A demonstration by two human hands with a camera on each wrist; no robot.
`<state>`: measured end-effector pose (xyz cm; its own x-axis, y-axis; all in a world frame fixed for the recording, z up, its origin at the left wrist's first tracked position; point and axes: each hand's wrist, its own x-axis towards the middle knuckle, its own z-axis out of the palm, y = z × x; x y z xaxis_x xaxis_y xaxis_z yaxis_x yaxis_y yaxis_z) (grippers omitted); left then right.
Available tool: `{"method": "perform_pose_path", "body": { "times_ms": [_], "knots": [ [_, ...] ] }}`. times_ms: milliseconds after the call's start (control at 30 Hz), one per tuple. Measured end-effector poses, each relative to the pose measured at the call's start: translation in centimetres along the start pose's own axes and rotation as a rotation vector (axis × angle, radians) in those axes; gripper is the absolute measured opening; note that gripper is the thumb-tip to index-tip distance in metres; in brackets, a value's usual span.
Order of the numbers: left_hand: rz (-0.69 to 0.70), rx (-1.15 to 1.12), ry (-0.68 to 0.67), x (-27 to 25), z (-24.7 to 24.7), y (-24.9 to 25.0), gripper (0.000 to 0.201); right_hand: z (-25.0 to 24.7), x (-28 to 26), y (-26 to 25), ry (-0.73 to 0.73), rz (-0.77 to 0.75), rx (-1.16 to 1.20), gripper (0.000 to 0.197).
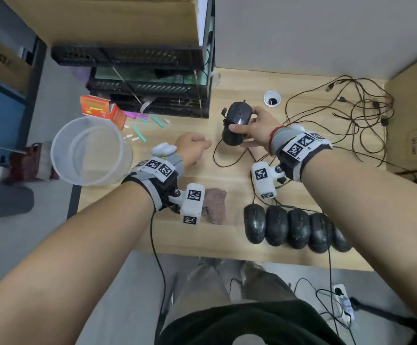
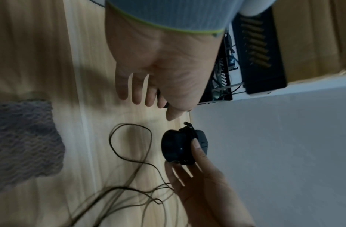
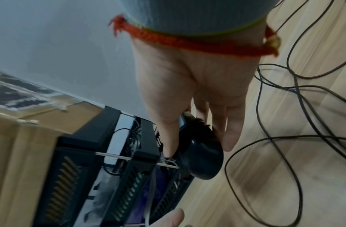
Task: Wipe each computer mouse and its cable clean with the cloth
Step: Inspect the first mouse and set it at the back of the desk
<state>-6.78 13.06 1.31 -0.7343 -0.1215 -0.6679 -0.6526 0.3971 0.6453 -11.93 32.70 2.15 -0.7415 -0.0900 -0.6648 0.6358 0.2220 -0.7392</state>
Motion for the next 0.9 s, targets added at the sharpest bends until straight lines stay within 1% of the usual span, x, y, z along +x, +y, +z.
{"method": "perform_pose_path", "body": {
  "times_ms": [67, 133, 267, 300, 367, 467, 567, 600, 667, 733, 800, 833, 900],
  "knots": [
    [0.037, 0.137, 0.014, 1.4, 0.2, -0.6, 0.046, 0.0, 1.7, 0.1, 0.019, 0.001, -0.045, 0.07],
    [0.028, 0.266, 0.011, 3.3, 0.7, -1.1, 0.054, 0.1, 4.4, 0.4, 0.025, 0.024, -0.081, 0.07],
    [0.031, 0.483, 0.009, 6.7, 1.5, -2.5, 0.072, 0.7, 8.4, 1.1, 0.013, 0.052, -0.049, 0.065],
    [0.017, 0.561, -0.002, 7.9, 1.8, -3.0, 0.075, 0.8, 9.5, 1.2, 0.012, 0.058, -0.052, 0.065],
    [-0.006, 0.672, -0.037, 8.6, 2.1, -3.5, 0.081, 1.2, 10.4, 1.0, 0.002, 0.043, -0.071, 0.066],
    [-0.045, 0.766, -0.081, 9.9, 3.1, -3.6, 0.09, 1.4, 12.2, 1.1, 0.007, 0.018, -0.101, 0.071],
    [-0.096, 0.841, -0.123, 11.1, 3.9, -3.6, 0.097, 1.4, 13.6, 2.0, -0.003, 0.034, -0.145, 0.072],
    [-0.086, 0.859, -0.139, 11.3, 3.9, -3.7, 0.099, 1.4, 13.8, 2.3, 0.004, 0.036, -0.162, 0.072],
    [-0.081, 0.854, -0.172, 11.4, 3.8, -3.5, 0.103, 1.6, 14.1, 2.7, 0.039, 0.025, -0.206, 0.073],
    [-0.114, 0.863, -0.185, 11.3, 3.8, -3.7, 0.108, 1.7, 14.2, 3.3, 0.064, -0.014, -0.263, 0.075],
    [-0.141, 0.833, -0.181, 11.6, 4.0, -3.9, 0.119, 1.8, 14.4, 3.6, 0.063, -0.032, -0.253, 0.068],
    [-0.147, 0.842, -0.186, 11.7, 4.1, -3.9, 0.121, 1.8, 14.5, 3.8, 0.063, -0.034, -0.245, 0.062],
    [-0.136, 0.893, -0.191, 11.5, 4.0, -3.5, 0.105, 2.0, 14.5, 3.6, 0.049, -0.052, -0.246, 0.055]
  ]
}}
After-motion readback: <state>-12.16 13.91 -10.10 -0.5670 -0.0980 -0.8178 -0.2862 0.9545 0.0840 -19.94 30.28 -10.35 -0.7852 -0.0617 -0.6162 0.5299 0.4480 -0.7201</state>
